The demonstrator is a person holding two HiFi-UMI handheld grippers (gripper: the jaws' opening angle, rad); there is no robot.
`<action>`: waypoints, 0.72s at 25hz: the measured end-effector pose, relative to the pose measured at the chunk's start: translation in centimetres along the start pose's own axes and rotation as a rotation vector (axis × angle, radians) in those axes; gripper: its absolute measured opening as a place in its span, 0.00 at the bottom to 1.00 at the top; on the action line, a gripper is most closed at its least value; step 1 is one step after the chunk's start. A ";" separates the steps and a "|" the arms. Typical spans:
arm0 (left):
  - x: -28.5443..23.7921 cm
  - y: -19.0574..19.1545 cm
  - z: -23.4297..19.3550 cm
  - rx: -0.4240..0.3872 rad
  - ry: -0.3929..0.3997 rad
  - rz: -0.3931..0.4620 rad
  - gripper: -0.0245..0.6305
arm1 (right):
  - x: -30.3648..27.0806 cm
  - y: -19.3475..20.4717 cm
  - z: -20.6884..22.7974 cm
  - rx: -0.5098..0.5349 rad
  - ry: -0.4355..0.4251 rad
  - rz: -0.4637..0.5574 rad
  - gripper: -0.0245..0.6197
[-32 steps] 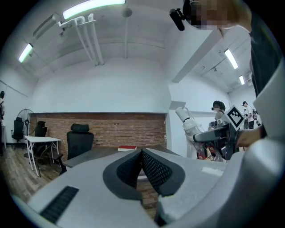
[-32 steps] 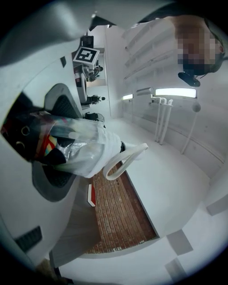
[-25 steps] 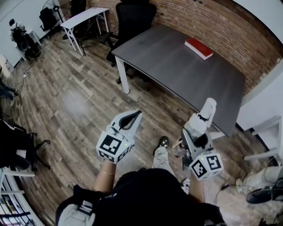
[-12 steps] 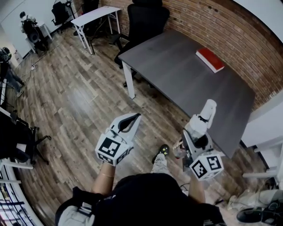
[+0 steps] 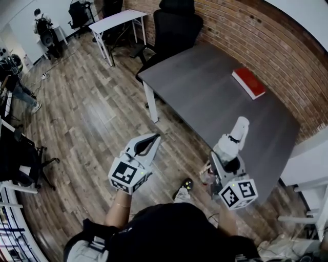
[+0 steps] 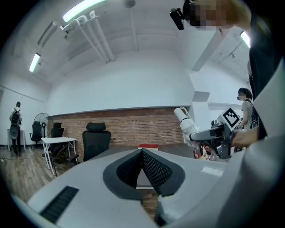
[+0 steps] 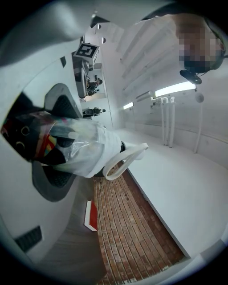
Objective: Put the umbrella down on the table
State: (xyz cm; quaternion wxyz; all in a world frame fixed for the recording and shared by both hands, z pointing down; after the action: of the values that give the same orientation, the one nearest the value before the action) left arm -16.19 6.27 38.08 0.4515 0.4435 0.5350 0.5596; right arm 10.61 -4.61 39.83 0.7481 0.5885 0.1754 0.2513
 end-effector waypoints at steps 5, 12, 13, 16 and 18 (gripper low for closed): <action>-4.2 0.0 -0.5 0.021 0.013 -0.005 0.04 | -2.3 -0.9 3.1 -0.001 -0.007 -0.005 0.48; -9.9 -0.3 -0.4 0.016 0.035 -0.008 0.04 | -4.3 -1.5 7.6 -0.013 0.008 -0.009 0.48; -10.6 -0.3 -0.4 0.014 0.036 -0.010 0.04 | -4.6 -1.7 8.2 -0.016 0.007 -0.008 0.48; -12.5 -0.5 -0.5 0.005 0.032 -0.010 0.04 | -5.7 -2.1 10.0 -0.019 0.001 -0.007 0.48; -13.5 -0.6 -0.8 0.001 0.024 -0.007 0.04 | -6.4 -2.3 10.9 -0.017 -0.004 -0.009 0.48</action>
State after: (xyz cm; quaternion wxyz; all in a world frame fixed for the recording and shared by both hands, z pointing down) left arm -14.22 -7.14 37.25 0.4469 0.4351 0.5422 0.5630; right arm 11.91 -17.41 40.06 0.7545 0.5820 0.1746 0.2483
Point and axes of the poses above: the fingertips, and each gripper's own axes: x backward along the fingers, z to its right, y out of its underside, the point moved 7 cm from there along x, backward along the fingers, and after that the axes turned 6 degrees about z, right-handed, at the moved point
